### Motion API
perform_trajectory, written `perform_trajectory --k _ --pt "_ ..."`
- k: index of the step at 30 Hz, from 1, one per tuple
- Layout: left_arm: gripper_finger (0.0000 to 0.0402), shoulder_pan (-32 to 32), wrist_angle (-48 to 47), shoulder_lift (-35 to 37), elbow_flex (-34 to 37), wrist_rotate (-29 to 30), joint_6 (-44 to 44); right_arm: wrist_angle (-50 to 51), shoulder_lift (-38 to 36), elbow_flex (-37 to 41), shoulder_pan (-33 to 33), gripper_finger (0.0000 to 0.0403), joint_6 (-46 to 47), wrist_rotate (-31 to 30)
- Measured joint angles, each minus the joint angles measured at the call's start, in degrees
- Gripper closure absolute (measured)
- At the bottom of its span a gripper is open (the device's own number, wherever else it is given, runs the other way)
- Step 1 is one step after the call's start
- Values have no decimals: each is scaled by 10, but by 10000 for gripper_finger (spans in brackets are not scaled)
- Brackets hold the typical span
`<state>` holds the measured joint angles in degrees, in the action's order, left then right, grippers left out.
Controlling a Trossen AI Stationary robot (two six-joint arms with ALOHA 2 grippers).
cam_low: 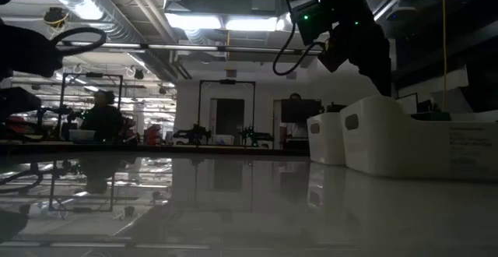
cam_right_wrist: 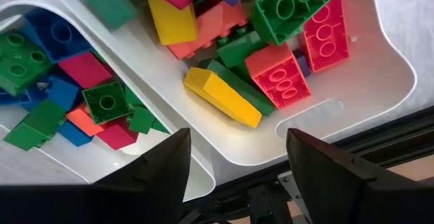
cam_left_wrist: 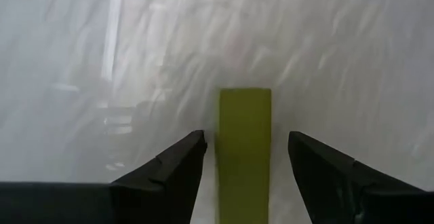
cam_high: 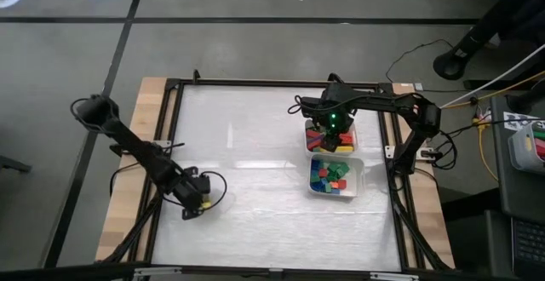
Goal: Sort blocks by size
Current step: Put the green thin rectangle block into the top white bin
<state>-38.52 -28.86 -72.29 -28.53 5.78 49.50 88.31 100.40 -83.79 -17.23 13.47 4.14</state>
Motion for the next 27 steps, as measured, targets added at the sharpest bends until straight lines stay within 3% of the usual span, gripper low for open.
perform_trajectory --k 7,11,16,22,27 --pt "204 0 -1 -25 -1 16 38 0 0 0 0 162 0 0" --pt "253 0 -6 -24 0 23 38 0 0 0 0 162 0 3" --pt "322 2 -3 -24 1 33 59 0 0 0 0 162 -1 73" --pt "322 36 59 -19 5 36 47 -15 -18 0 0 162 -15 90" --pt "319 115 168 -4 6 65 40 -70 -65 -1 0 162 -109 92"
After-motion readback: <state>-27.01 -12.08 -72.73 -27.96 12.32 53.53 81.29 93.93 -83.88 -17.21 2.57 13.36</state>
